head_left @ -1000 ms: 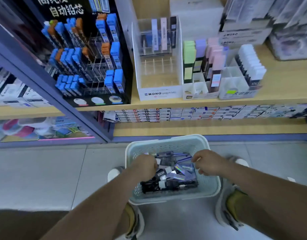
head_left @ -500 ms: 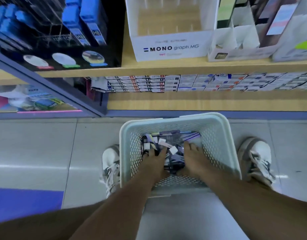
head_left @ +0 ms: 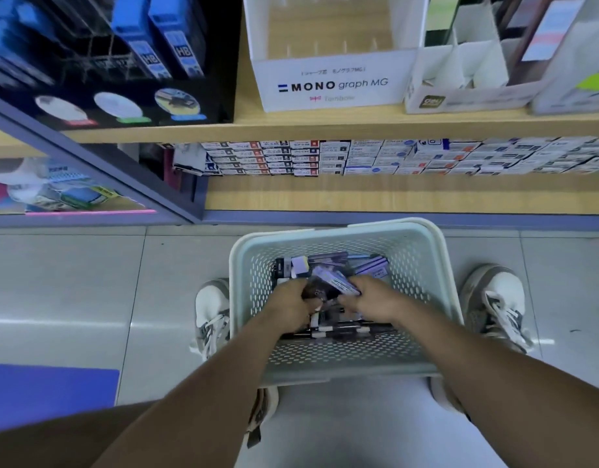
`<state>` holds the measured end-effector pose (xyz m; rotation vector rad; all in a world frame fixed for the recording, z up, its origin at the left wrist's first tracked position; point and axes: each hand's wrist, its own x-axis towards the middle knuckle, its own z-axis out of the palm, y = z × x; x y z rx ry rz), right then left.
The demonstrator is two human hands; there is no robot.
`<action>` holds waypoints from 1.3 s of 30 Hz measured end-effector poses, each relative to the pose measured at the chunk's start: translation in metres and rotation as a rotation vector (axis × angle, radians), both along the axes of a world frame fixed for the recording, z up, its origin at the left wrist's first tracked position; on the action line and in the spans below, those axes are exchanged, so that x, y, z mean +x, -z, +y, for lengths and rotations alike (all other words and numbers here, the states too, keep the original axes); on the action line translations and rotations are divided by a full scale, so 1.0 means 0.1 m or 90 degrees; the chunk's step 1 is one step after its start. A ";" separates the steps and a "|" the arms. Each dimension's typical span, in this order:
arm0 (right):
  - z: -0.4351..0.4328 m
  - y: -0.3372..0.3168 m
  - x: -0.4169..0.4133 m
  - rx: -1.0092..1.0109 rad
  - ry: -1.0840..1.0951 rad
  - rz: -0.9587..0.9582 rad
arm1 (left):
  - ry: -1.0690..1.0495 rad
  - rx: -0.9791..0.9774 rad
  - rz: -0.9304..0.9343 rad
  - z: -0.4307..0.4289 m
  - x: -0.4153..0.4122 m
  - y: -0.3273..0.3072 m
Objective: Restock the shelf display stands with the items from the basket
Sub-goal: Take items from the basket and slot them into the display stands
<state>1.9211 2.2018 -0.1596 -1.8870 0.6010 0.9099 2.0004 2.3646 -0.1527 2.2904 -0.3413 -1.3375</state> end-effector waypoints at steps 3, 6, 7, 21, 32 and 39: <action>0.00 -0.18 0.01 0.137 0.210 0.016 | -0.084 -0.017 0.063 0.02 0.06 -0.20; 0.07 -0.32 0.02 0.348 0.481 0.076 | -0.139 -0.043 0.091 0.04 0.05 -0.38; 0.10 -0.39 0.01 0.406 0.533 0.085 | -0.150 -0.046 0.091 0.04 0.03 -0.45; 0.48 -1.12 -0.13 0.479 0.710 -0.061 | -0.156 -0.176 -0.091 -0.07 -0.30 -1.20; 0.27 -1.98 -0.19 0.547 0.698 -0.113 | -0.426 -0.404 0.163 0.03 -0.18 -2.38; 0.22 -2.88 -0.16 0.580 0.388 -0.210 | -0.359 -0.506 0.194 -0.04 -0.22 -3.07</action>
